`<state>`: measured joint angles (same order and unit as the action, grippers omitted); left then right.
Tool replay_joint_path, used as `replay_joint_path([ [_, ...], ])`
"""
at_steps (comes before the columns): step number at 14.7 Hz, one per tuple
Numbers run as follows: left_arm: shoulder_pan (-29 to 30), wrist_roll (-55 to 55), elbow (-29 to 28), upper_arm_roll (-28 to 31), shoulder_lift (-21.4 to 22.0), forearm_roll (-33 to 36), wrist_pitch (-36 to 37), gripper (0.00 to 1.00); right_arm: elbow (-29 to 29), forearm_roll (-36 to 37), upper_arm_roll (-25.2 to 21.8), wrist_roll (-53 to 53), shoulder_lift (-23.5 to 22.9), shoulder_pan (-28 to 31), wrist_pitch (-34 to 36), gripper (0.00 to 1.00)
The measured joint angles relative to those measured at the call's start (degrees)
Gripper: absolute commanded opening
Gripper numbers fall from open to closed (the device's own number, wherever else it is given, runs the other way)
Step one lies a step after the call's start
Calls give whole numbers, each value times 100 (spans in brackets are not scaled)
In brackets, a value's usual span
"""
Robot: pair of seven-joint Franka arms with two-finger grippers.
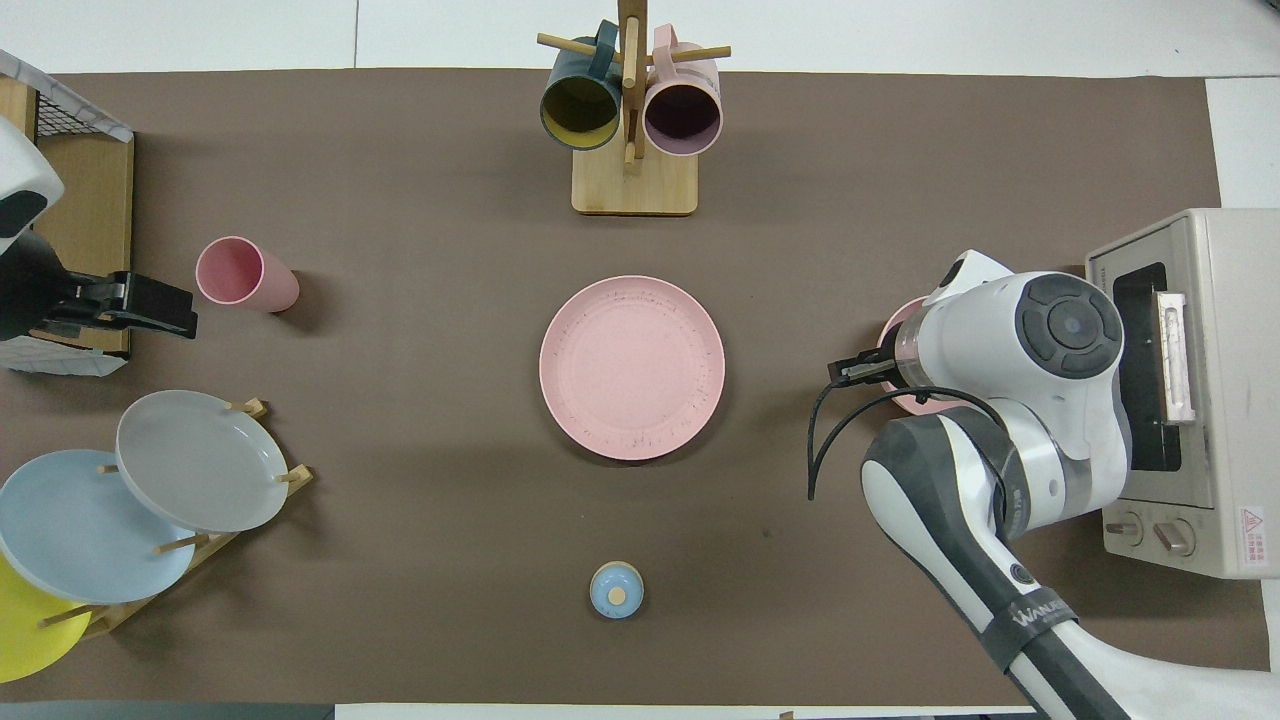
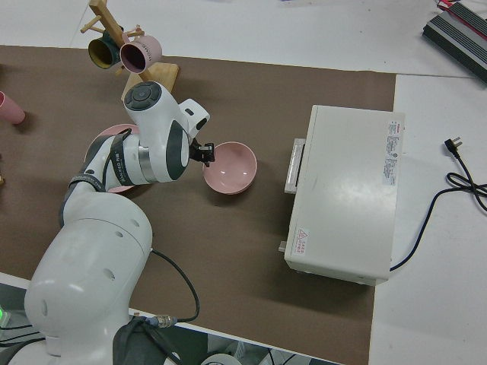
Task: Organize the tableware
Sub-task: 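Grasp the rim of the pink bowl with the right gripper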
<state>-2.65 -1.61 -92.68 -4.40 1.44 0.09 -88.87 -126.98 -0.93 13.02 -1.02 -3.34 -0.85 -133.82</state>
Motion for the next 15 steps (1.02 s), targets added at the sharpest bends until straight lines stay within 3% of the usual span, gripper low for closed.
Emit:
replay_joint_path([
  [4, 0, 0, 0, 0, 0, 0, -12, 100, -279, 10, -4, 213, 0, 14, -301, 49],
  [7, 0, -1, 0, 0, 0, 0, -14, 100, -371, 17, -7, 461, -2, 99, -468, 23],
  [11, 0, -2, 0, 0, 0, 0, -31, 100, -392, 100, -16, 593, -27, 174, -468, 1],
  [15, 0, -5, 0, 0, 0, 0, -56, 100, -388, 223, -19, 593, 55, 176, -463, 0],
])
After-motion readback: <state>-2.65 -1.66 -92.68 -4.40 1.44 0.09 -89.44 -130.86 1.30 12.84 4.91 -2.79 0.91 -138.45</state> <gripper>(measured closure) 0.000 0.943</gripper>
